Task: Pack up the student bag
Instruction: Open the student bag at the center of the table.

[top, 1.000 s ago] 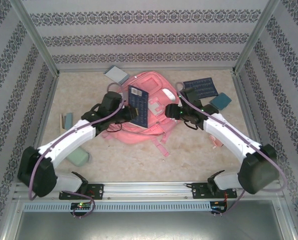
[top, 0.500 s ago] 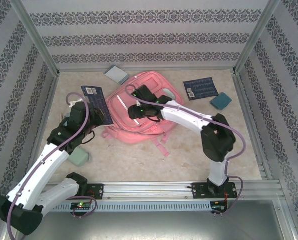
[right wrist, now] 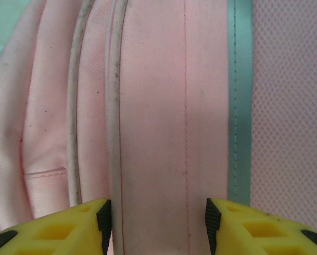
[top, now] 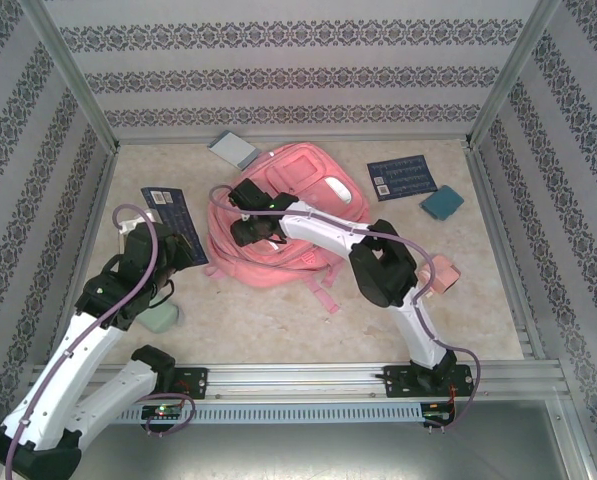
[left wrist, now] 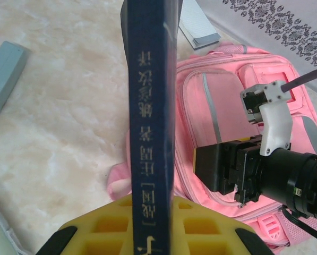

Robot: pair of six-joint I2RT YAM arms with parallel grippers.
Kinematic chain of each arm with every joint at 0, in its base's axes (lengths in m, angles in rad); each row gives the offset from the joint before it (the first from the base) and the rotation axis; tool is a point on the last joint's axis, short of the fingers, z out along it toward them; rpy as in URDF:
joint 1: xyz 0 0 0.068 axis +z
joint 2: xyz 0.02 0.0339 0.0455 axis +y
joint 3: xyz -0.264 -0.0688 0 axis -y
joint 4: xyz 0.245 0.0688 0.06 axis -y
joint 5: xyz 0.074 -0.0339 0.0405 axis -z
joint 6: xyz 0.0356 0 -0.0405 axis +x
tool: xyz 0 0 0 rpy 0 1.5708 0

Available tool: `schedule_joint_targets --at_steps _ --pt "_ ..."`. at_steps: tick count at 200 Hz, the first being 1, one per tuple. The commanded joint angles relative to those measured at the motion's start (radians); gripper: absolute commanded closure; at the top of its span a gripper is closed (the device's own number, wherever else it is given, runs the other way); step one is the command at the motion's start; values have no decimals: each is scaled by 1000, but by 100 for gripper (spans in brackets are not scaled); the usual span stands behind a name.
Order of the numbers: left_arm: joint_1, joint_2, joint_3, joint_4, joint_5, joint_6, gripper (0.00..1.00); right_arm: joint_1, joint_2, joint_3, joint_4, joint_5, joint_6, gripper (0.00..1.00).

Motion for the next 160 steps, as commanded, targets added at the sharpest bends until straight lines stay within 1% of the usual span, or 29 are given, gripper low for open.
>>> schedule_joint_targets --at_steps 1,25,34,38,56,68,79,121,160 --pt "16 -20 -3 -22 -27 -3 100 30 34 48 -47 65 -51 49" --pt "16 -20 -11 -15 -18 -6 100 36 61 66 -74 105 -59 50" --pt "16 -18 -12 -10 -13 -5 100 37 68 65 -78 122 -65 54" --pt "17 -18 -13 -8 -10 -4 100 35 72 67 -83 128 -66 57" --pt "16 -15 -17 4 0 -4 100 35 73 64 -90 143 -67 80" --pt "16 -11 -22 17 12 -6 100 33 62 61 -94 148 -67 92" --pt "16 -8 -26 30 23 -9 100 33 41 57 -95 152 -65 100" --pt "18 18 -55 100 69 -34 100 19 -98 43 -79 169 -57 100" --pt "23 60 -61 146 73 -62 100 -47 -221 35 -93 132 -15 100"
